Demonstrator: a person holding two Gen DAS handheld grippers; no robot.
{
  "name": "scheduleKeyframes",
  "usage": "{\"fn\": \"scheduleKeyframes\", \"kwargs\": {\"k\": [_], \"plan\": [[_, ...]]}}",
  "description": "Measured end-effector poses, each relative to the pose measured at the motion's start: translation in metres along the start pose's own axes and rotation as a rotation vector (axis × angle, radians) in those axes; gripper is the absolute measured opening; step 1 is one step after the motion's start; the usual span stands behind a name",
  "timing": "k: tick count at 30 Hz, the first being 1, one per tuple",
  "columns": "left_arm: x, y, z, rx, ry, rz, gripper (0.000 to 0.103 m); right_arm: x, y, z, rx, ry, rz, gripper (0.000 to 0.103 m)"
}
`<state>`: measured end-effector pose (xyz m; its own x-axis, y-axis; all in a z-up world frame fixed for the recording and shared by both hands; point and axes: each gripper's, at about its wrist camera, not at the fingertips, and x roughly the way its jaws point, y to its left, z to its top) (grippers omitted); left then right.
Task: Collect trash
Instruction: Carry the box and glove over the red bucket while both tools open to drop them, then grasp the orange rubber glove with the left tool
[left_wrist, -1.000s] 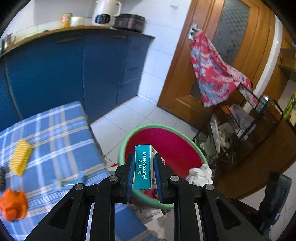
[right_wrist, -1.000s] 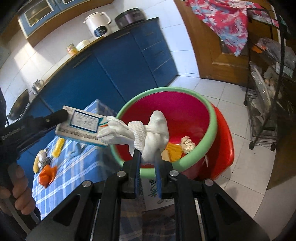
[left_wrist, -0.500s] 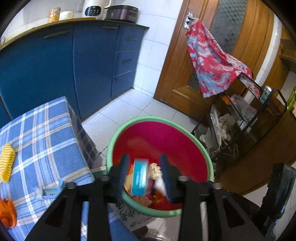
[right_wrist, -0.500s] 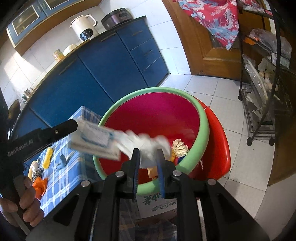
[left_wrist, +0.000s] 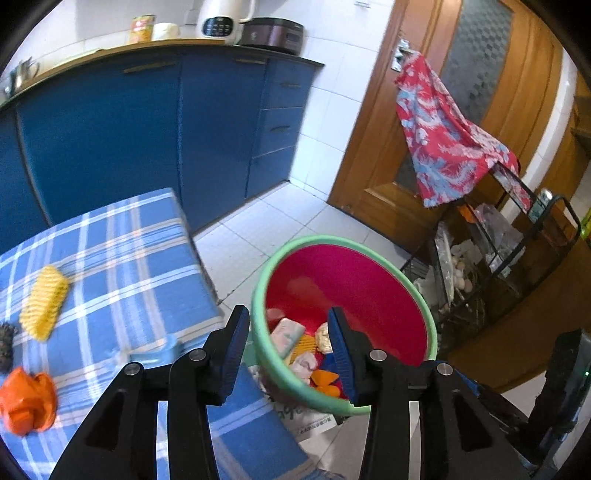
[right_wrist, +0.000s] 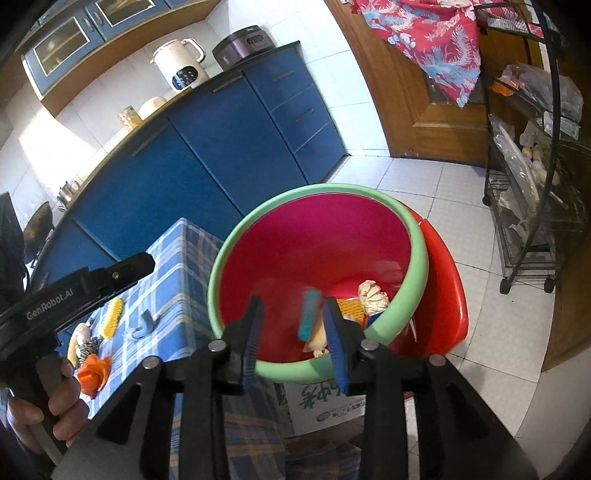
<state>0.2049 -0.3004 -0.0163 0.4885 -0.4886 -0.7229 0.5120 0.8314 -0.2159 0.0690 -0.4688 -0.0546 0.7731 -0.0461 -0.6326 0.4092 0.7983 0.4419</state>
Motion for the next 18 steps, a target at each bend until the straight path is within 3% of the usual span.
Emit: {"fn": "scheduleKeyframes", "kwargs": {"k": [18], "plan": [[-0.072, 0.078, -0.032, -0.137, -0.045, 0.146, 0.048, -0.026, 0.049, -0.021, -0.062, 0.0, 0.089, 0.046]]}}
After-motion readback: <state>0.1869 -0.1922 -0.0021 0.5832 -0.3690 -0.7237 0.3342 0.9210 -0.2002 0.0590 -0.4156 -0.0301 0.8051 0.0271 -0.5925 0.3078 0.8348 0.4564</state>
